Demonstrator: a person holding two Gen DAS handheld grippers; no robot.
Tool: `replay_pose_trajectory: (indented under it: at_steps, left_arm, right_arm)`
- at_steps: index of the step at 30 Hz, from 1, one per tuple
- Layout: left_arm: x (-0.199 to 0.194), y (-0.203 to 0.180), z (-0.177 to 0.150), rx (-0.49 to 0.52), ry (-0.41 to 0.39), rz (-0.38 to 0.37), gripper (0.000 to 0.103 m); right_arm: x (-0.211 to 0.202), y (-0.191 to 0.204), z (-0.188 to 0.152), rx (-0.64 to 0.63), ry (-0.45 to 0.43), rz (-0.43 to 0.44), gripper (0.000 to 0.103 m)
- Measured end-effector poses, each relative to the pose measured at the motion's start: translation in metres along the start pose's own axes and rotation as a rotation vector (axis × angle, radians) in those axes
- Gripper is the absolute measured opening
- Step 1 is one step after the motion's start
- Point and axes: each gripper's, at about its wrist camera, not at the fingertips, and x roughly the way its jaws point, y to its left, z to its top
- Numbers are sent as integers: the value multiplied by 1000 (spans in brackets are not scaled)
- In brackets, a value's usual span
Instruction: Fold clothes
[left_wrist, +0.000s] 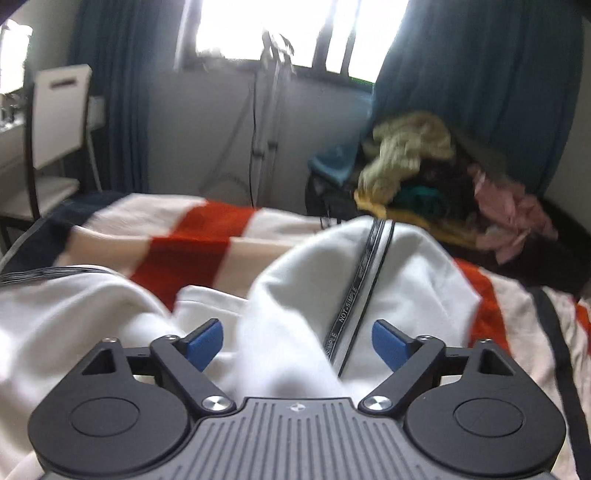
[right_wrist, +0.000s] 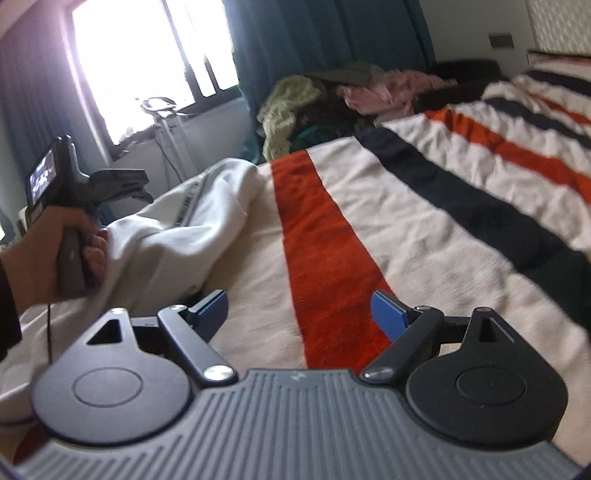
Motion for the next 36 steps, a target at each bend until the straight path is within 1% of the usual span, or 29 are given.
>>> replay_pose_trajectory:
  at_steps: [1, 4, 5, 6, 7, 9, 11, 13, 15, 17, 21, 23, 26, 28, 30, 32, 34, 36]
  left_arm:
    - [11, -4, 2, 16, 21, 17, 76]
    - [34, -15, 4, 69, 82, 3, 55]
    - [35, -18, 3, 86, 89, 10, 28]
    - [36, -21, 2, 100, 90, 17, 10]
    - [36, -23, 1, 115, 91, 24, 10]
    - [22, -30, 0, 137, 62, 1, 7]
    - [-4, -39, -3, 183, 12, -33, 6]
    - [-37, -53, -9, 257, -55, -67, 6]
    - [-79, -71, -20, 343, -122, -111, 5]
    - [-130, -88, -34, 384, -177, -184, 5]
    - [-221, -109, -82, 433, -230, -344, 5]
    - [-262, -118, -120, 470, -239, -410, 5]
    - [-298, -118, -181, 450, -207, -469, 6]
    - [-306, -109, -214, 396, -164, -477, 6]
    - [-305, -94, -236, 321, -109, -476, 7]
    - [-304, -77, -247, 250, -58, -479, 10]
    - [-308, -57, -247, 197, -28, -472, 21]
    - [-316, -35, -242, 154, -14, -471, 46]
  right_arm:
    - [9, -3, -1, 12, 7, -4, 86]
    - [29, -5, -2, 22, 19, -31, 86]
    - [33, -4, -2, 21, 15, -33, 86]
    - [35, -3, -2, 16, 4, -29, 86]
    - [37, -2, -2, 11, -6, -25, 86]
    - [37, 0, -1, -16, -32, -26, 86]
    - [35, 0, 1, -30, -54, -37, 86]
    - [31, -3, 5, -29, -71, -48, 86]
    - [27, -5, 9, -29, -87, -59, 86]
    - [22, -13, 14, -12, -103, -83, 86]
    - [-3, -30, 26, 25, -158, -123, 86]
    - [-19, -37, 32, 31, -191, -141, 86]
    - [-43, -46, 40, 31, -234, -165, 86]
    - [-58, -53, 43, 35, -251, -185, 86]
    - [-67, -58, 42, 44, -243, -185, 86]
    - [-75, -60, 41, 48, -234, -177, 86]
    - [-82, -59, 39, 37, -228, -158, 86]
    - [-85, -52, 35, 10, -224, -126, 86]
